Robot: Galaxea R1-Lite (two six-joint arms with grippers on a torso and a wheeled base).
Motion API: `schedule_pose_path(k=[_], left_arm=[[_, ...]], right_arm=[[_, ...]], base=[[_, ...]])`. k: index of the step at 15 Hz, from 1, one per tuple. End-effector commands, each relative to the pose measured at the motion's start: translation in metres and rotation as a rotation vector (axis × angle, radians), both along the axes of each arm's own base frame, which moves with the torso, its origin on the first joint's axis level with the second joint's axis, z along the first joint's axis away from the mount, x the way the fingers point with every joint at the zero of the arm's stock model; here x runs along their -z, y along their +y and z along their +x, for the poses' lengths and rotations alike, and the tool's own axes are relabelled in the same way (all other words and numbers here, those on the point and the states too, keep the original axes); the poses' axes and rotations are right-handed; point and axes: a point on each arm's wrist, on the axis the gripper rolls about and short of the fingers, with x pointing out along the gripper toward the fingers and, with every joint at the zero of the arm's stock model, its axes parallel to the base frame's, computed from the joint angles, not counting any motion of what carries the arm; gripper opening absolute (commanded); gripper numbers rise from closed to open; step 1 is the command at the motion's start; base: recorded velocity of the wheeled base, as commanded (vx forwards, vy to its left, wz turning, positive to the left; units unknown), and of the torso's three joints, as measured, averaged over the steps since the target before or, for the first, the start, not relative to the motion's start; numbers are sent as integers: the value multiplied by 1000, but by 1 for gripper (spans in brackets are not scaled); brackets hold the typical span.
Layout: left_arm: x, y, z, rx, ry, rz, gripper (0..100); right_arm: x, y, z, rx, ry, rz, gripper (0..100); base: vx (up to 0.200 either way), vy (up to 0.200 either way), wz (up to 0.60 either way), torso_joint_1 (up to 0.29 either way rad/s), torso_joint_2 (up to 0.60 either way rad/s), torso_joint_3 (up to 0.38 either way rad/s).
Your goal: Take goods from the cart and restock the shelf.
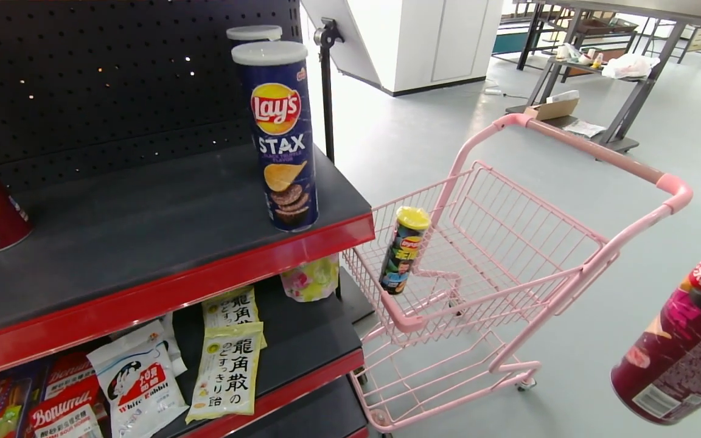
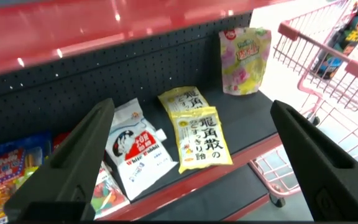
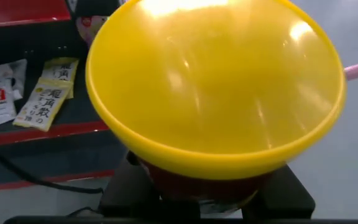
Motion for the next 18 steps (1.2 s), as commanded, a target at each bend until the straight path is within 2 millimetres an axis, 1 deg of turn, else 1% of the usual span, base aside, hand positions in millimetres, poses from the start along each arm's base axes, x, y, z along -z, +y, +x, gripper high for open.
schedule_pose_path(k=[1, 3, 6, 9, 12, 13, 15, 18], left_arm=[[0, 0, 0, 0, 1, 0, 100], [0, 0, 0, 0, 1, 0, 100], [0, 0, 0, 0, 1, 0, 100], [0, 0, 0, 0, 1, 0, 100], [0, 0, 0, -2, 1, -20, 100], [0, 0, 0, 0, 1, -20, 100], [0, 0, 0, 0, 1, -20, 100], [0, 0, 0, 0, 1, -20, 100]], right_arm=[[-6, 3, 7, -41, 5, 3, 0], [-11, 10, 24, -86, 32, 2, 0], [-14, 14, 34, -123, 54, 5, 0], [-10, 14, 33, -135, 52, -29, 0], [0, 12, 28, -133, 75, -35, 0], [2, 11, 25, -134, 72, -33, 0], [11, 9, 18, -135, 84, -36, 0], [21, 8, 16, -130, 116, -43, 0]], base=[[0, 0, 0, 212, -564, -344], [0, 0, 0, 224, -571, -356], [0, 0, 0, 243, -595, -364], [0, 0, 0, 204, -476, -279], [0, 0, 0, 37, -86, -47], [0, 0, 600, 12, -22, -22], [0, 0, 600, 2, -10, 2], [0, 0, 600, 9, 1, 1]])
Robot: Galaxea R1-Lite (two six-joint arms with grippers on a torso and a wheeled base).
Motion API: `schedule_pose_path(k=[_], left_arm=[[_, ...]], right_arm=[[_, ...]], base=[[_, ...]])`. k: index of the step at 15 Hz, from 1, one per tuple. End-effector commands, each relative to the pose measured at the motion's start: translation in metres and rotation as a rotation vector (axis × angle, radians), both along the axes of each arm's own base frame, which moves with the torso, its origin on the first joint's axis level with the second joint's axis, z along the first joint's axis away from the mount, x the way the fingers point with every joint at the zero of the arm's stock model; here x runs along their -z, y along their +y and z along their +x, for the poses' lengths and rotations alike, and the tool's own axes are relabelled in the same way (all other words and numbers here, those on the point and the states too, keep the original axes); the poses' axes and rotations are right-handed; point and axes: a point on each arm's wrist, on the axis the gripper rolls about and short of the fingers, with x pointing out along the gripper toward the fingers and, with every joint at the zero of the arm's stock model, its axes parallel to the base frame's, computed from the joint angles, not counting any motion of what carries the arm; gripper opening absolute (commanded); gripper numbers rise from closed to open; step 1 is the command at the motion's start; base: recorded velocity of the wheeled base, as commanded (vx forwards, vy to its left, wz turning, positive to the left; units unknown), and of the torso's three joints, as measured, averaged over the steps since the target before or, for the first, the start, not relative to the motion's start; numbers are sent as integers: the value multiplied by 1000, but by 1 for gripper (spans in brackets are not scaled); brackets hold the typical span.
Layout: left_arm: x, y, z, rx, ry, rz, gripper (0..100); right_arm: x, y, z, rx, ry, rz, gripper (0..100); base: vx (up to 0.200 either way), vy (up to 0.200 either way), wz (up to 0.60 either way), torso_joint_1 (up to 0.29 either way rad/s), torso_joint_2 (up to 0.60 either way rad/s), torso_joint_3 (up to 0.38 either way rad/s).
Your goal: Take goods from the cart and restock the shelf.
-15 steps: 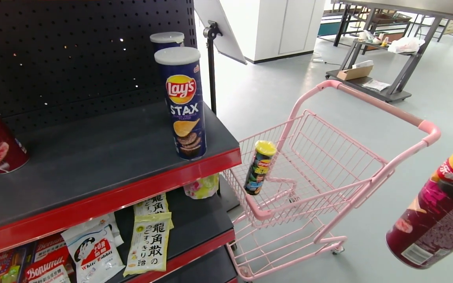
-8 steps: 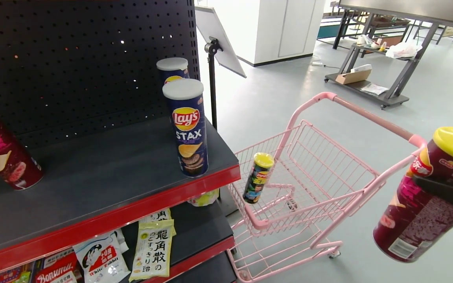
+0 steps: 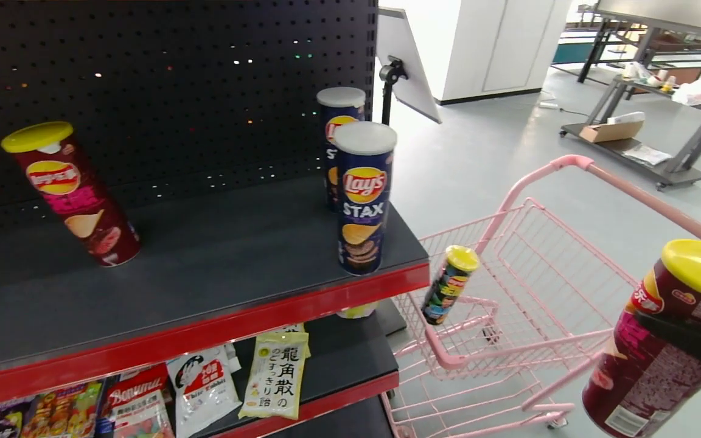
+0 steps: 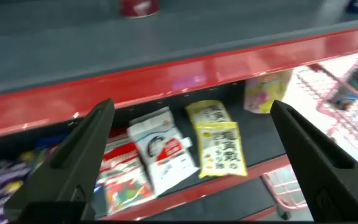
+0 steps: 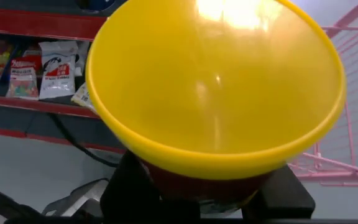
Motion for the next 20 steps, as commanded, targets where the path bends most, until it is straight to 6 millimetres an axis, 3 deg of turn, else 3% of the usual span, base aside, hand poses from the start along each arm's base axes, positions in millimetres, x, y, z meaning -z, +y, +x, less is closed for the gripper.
schedule_pose_path(k=[1, 3, 9, 16, 20], left_arm=[[0, 0, 0, 0, 1, 1, 100], [0, 0, 0, 0, 1, 1, 100], [0, 0, 0, 0, -1, 11, 100], [0, 0, 0, -2, -1, 17, 100], [0, 0, 0, -2, -1, 17, 100]], right_arm=[[7, -1, -3, -1, 16, -10, 0], [8, -2, -6, 0, 5, -6, 0], [12, -4, -16, -39, -19, 19, 0], [4, -3, -20, -135, -70, 3, 0], [6, -1, -21, -241, -39, 64, 0]], base=[[0, 0, 600, 2, 2, 7], [0, 0, 600, 5, 0, 0], [0, 0, 0, 0, 0, 0], [-171, 0, 0, 0, 1, 3], [0, 200, 0, 4, 4, 1]])
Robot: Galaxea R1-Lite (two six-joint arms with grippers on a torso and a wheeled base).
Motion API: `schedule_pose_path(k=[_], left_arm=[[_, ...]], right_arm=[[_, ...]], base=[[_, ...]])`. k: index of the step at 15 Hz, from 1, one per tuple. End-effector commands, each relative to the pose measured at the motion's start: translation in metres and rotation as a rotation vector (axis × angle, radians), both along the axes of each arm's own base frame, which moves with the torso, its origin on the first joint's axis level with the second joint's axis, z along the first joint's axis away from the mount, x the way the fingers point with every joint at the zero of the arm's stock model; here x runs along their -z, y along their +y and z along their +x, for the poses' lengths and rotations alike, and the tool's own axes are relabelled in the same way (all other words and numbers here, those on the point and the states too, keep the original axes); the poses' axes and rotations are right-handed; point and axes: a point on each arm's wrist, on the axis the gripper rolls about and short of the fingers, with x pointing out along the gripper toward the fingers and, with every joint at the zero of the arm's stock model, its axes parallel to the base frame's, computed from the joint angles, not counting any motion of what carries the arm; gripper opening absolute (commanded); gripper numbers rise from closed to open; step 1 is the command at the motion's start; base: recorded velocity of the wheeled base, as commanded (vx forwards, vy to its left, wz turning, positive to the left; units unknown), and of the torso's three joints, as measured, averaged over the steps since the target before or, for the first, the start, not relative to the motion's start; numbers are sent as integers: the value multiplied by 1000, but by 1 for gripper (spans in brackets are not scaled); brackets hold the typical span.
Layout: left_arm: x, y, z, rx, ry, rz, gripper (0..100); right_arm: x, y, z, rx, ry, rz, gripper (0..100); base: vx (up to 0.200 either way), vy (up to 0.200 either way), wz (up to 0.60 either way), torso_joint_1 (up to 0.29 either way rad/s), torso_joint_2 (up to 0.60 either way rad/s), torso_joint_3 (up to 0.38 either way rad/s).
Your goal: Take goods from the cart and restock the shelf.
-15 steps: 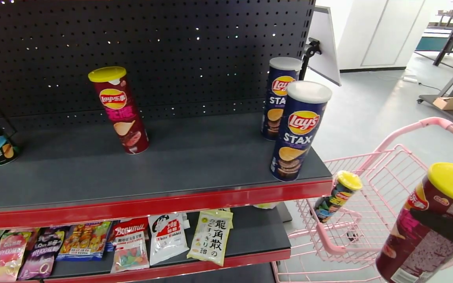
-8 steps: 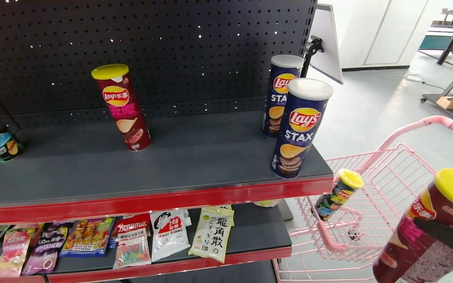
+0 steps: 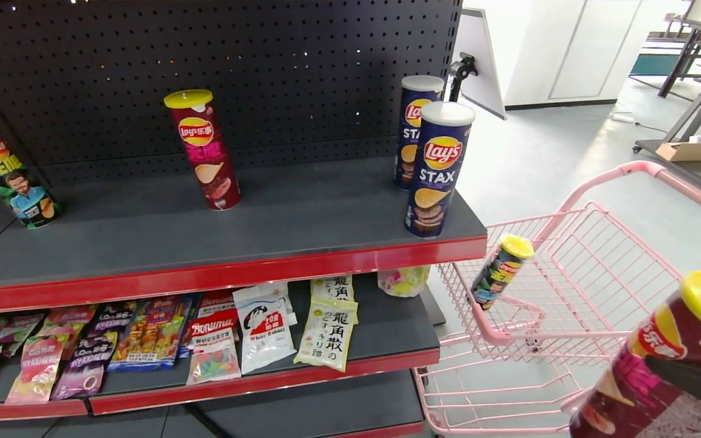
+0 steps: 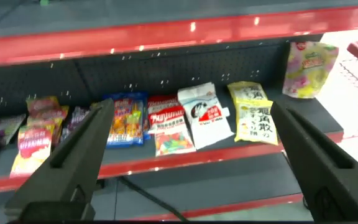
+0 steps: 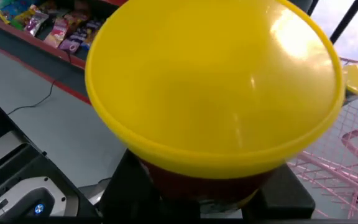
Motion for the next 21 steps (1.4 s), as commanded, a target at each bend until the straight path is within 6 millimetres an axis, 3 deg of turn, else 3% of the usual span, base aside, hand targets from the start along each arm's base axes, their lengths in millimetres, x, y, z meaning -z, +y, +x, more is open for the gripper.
schedule_pose_path(k=[1, 8, 13, 18, 19, 21], left_arm=[[0, 0, 0, 0, 2, 0, 100], [0, 0, 0, 0, 2, 0, 100], [0, 0, 0, 0, 2, 0, 100], [0, 0, 0, 0, 2, 0, 100], [0, 0, 0, 0, 2, 0, 100], [0, 0, 0, 0, 2, 0, 100]], right_arm=[[-2, 0, 1, -4, -6, 4, 0], [-6, 1, 2, -17, -14, 6, 0], [-13, 9, 1, -122, -28, 19, 0], [-7, 10, 3, -116, -3, -1, 0], [-6, 6, 4, 6, -21, -42, 0], [-2, 7, 12, 51, -19, -105, 0]], base=[[0, 200, 0, 2, 7, 2], [0, 200, 0, 5, 2, 2], [0, 200, 0, 4, 2, 0], [0, 0, 0, 0, 0, 0], [0, 0, 0, 0, 0, 0], [0, 0, 0, 0, 0, 0]])
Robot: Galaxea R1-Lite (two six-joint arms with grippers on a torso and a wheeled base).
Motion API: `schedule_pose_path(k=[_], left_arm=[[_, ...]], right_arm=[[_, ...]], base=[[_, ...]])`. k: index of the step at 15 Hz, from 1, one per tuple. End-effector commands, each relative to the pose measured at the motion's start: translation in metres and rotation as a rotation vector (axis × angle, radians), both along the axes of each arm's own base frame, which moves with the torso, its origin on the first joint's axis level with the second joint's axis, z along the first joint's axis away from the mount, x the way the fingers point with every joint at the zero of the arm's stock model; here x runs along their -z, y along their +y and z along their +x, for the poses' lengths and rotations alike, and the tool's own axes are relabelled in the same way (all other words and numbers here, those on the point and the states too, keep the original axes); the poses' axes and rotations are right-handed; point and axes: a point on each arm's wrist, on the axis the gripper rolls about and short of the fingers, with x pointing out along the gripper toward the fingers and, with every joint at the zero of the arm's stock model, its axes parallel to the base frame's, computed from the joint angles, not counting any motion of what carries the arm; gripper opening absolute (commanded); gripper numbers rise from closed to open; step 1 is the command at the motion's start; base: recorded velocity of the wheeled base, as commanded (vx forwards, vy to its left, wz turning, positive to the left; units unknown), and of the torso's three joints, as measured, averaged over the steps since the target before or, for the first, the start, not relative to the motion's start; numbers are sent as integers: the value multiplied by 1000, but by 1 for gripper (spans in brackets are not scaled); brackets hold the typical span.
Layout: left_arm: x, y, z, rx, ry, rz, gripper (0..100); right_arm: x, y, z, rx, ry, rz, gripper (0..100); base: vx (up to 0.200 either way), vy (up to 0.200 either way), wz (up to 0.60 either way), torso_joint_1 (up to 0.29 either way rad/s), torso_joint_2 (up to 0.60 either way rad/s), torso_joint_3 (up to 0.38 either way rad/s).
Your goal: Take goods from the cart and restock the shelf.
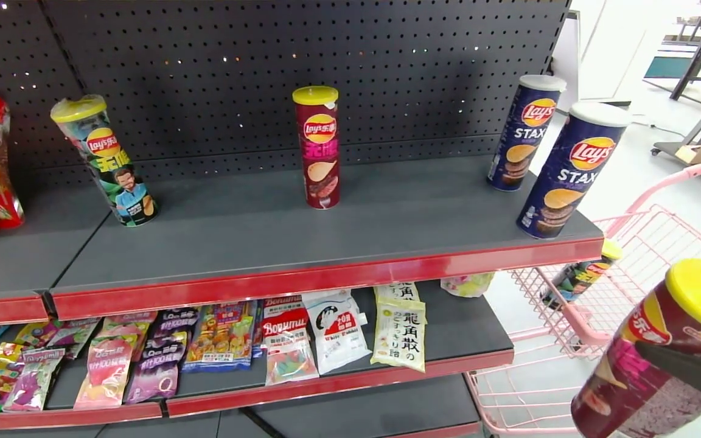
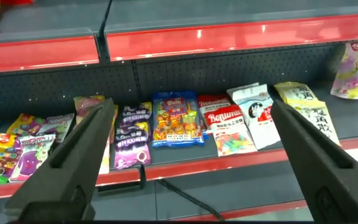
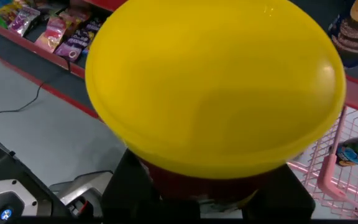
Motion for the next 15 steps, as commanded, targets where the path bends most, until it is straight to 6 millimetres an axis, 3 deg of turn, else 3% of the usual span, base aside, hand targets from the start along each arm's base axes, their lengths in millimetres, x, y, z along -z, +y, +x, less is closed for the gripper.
schedule_pose_path(k=[1, 5, 8, 15], left_arm=[[0, 0, 0, -1, 1, 0, 100], [0, 0, 0, -1, 1, 0, 100], [0, 0, 0, -1, 1, 1, 100], [0, 0, 0, -1, 1, 1, 100]], right_arm=[[3, 1, 6, 16, 20, -20, 0], [2, 0, 12, 52, 24, -35, 0], [2, -3, 13, 80, 22, -33, 0], [4, -8, 4, 106, 2, -25, 0]], base=[[0, 0, 0, 0, 0, 0], [0, 0, 0, 0, 0, 0], [0, 0, 600, 2, 5, -1], [29, 0, 0, 0, 0, 0]])
